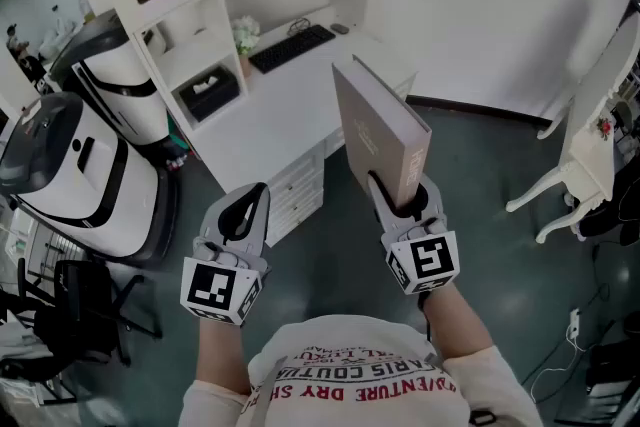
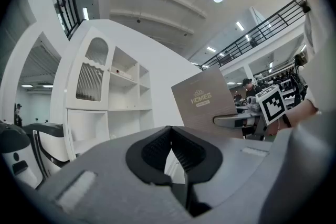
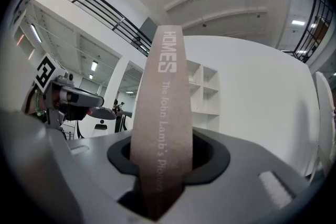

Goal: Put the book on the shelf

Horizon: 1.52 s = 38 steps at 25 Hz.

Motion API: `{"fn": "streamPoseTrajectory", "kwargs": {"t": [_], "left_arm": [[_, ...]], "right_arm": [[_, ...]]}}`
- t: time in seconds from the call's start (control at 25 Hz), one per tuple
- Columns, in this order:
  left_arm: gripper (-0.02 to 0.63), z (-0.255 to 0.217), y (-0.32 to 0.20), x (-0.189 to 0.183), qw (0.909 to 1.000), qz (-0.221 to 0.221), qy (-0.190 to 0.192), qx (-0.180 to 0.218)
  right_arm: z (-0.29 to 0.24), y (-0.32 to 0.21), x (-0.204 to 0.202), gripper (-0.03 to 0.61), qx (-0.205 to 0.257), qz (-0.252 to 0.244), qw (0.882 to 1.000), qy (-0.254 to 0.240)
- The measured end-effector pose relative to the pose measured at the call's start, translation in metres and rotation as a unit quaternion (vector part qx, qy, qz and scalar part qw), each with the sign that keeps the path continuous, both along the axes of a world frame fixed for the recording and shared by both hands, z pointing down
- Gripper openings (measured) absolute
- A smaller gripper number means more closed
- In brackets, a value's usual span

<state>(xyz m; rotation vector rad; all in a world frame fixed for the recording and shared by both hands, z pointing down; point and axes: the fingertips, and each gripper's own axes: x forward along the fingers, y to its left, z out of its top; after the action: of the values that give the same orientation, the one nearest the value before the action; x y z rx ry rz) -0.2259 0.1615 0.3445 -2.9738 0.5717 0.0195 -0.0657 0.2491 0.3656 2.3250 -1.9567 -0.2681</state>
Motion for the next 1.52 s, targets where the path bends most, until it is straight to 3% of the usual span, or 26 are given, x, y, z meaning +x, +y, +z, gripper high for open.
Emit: {"fn": "streamPoseTrajectory", "kwargs": {"t": [0.56,0.8,1.08,1.52], "left_arm": [[0.005,0.021,-0.026,-0.008,0.9998,0.015,-0.008,-0.006],[0.006,0.037,-0.045,0.002,0.9997,0.011,-0.017,-0.014],[0.005,0.049,-0.085,0.042,0.9995,-0.023,-0.022,-0.004],[0.005,0.036,-0.187,0.156,0.9880,-0.152,-0.022,0.005]], "right_arm": [[0.010,-0.027,-0.013,0.170,-0.003,0.010,1.000,-0.014],[0.025,-0.047,0.000,0.170,-0.008,0.007,1.000,-0.024],[0.034,-0.097,0.055,0.170,-0.001,-0.015,0.999,-0.030],[0.019,-0.250,0.191,0.170,-0.002,-0.146,0.989,-0.028]]}}
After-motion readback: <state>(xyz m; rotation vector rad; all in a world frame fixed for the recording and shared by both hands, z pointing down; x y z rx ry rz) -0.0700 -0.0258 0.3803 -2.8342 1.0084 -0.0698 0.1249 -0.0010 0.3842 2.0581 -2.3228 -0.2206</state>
